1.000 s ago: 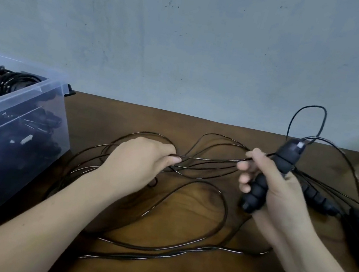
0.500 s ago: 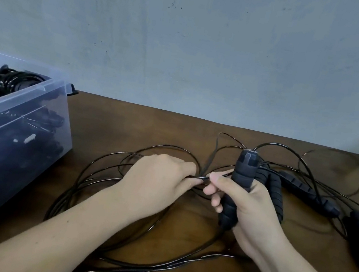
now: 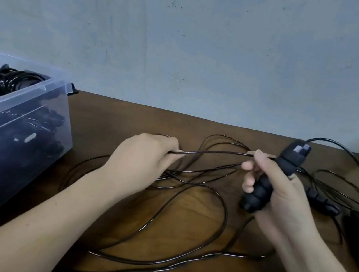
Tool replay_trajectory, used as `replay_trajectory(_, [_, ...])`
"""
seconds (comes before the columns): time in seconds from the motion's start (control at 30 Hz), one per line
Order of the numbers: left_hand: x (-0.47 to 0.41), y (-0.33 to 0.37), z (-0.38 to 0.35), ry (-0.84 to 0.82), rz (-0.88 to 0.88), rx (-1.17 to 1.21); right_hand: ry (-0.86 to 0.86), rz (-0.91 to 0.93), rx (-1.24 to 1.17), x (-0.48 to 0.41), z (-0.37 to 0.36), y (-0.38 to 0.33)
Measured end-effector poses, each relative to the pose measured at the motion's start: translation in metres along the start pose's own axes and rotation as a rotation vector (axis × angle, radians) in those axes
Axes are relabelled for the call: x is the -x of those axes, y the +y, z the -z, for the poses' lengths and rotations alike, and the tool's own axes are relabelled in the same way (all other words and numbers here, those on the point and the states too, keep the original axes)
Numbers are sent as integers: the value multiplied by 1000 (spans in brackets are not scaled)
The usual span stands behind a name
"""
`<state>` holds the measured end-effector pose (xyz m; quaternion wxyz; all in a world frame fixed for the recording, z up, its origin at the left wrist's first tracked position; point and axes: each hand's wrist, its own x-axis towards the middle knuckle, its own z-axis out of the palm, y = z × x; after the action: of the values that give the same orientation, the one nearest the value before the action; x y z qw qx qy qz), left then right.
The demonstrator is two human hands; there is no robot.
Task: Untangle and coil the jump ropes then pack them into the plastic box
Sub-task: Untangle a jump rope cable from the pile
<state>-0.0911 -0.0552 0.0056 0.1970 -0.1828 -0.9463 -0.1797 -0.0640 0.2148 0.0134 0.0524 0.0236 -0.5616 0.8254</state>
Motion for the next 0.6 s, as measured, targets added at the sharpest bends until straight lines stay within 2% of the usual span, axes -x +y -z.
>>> replay_trajectory(0.17, [10, 31, -14, -18, -147, -79, -107, -36, 71, 10, -18, 22])
replay_trajectory(0.33, [18, 45, -25, -57, -221, -132, -211, -42, 179, 17, -22, 34])
replay_trajectory(0.43, [17, 45, -21, -109, -190, -87, -187, -41, 192, 15, -18, 31])
replay_trajectory(0.6, [7, 21, -8, -53, -91, -40, -47, -30, 75, 3, -9, 8])
